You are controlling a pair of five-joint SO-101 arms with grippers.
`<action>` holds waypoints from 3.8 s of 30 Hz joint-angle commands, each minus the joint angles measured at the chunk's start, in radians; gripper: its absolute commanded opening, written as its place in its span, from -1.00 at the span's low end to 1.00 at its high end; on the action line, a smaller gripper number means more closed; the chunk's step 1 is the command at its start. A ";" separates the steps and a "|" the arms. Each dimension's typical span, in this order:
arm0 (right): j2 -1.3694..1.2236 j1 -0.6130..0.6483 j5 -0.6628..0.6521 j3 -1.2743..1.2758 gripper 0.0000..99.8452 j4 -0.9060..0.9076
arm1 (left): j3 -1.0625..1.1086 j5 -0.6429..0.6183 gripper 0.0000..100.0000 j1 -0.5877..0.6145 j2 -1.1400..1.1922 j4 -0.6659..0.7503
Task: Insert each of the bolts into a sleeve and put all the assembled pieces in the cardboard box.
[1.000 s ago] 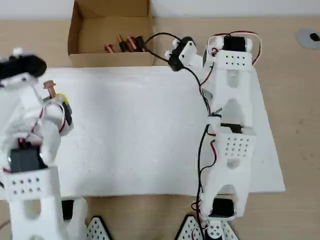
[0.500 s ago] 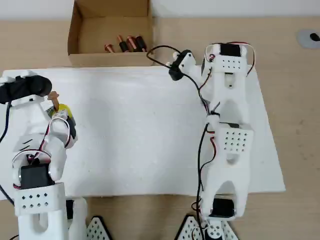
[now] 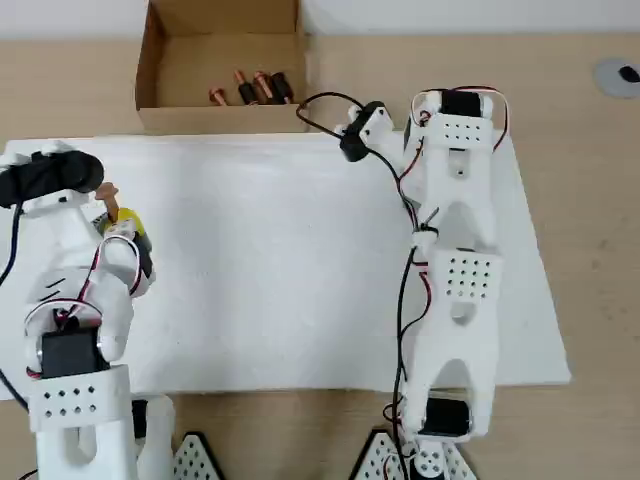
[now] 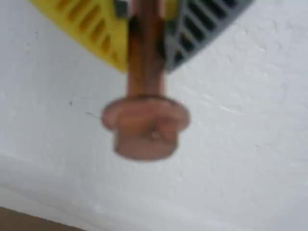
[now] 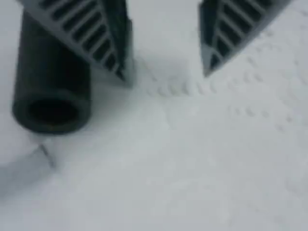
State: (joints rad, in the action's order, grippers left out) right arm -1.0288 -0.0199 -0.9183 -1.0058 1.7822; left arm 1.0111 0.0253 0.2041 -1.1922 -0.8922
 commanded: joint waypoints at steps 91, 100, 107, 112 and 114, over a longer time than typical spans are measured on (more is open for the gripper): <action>0.914 0.461 0.419 -0.101 -0.98 0.006 | -0.048 0.002 -0.99 0.005 -0.024 0.014; 1.308 0.650 0.740 0.199 -0.98 0.006 | -0.032 -0.002 -0.99 -0.043 -0.024 0.190; 1.797 0.677 0.775 0.736 -0.98 -0.009 | -0.149 -0.012 -0.99 -0.207 -0.033 0.109; 2.198 0.676 0.881 1.233 -0.98 -0.101 | -0.284 -0.064 -0.99 -0.334 -0.125 0.086; 2.356 0.676 0.881 1.422 -0.98 -0.196 | -0.322 -0.061 -0.99 -0.384 -0.163 0.086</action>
State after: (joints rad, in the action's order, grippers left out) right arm 1.0978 0.6429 -0.0560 0.1266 1.7024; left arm 0.8009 -0.0269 -0.1120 -1.2981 -0.8032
